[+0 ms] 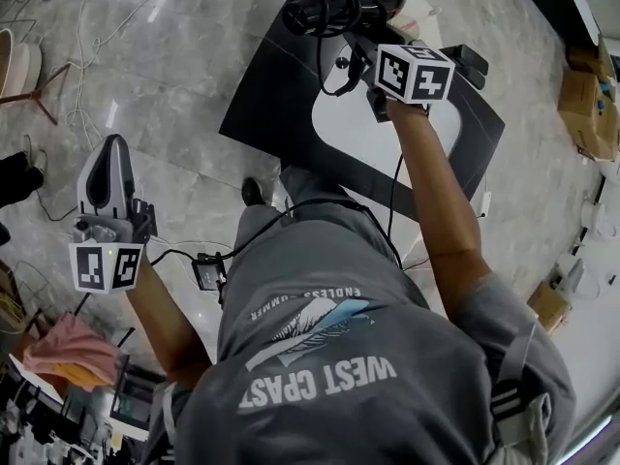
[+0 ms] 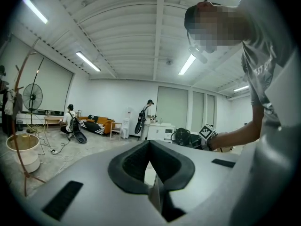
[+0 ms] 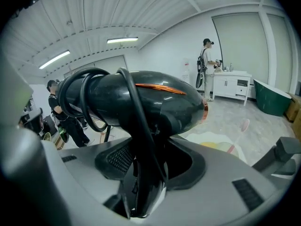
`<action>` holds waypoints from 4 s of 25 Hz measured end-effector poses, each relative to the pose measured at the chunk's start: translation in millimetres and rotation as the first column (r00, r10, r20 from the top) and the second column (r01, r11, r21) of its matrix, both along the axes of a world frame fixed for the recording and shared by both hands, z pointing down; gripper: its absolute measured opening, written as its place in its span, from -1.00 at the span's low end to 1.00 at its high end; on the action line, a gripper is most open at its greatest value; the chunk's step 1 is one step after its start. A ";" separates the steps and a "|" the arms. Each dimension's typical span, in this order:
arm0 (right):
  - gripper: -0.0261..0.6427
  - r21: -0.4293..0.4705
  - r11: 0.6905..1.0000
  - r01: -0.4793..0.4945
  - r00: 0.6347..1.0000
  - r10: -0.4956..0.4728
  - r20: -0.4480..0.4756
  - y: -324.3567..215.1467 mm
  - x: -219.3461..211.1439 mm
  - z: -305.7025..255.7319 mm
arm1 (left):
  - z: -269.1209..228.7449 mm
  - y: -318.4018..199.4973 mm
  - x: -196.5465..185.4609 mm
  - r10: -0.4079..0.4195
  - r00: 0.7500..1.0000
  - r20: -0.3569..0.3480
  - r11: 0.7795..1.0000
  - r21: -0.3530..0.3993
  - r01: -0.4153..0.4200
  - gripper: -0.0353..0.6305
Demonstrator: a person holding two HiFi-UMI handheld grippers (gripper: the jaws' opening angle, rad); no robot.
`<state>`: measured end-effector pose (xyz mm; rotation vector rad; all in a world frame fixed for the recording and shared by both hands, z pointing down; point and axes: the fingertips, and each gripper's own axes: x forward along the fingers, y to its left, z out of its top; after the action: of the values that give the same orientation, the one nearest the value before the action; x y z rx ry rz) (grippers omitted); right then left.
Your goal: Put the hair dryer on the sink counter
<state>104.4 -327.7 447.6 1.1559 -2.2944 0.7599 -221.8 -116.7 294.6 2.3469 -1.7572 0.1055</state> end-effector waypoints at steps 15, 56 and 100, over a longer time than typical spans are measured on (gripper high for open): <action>-0.29 -0.114 0.993 -0.004 0.992 -0.011 -0.128 -36.9 -20.3 97.7 | 40.0 -15.1 -23.6 -0.046 0.999 -0.019 0.997 -0.065 0.045 -0.85; -0.27 -0.209 0.978 -0.008 0.928 -0.071 -0.366 -52.4 -15.0 181.9 | 48.6 -7.2 -32.6 -0.055 0.998 -0.004 0.996 -0.076 0.054 -0.85; -0.83 0.469 0.881 -0.059 0.995 0.017 0.093 173.9 -24.0 -246.0 | -47.7 79.5 -38.1 0.214 0.976 0.046 0.969 0.117 -0.218 -0.85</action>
<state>80.4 -153.9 201.6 1.3984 -2.6232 0.2629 -259.8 -37.2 246.9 2.6335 -1.5566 0.0719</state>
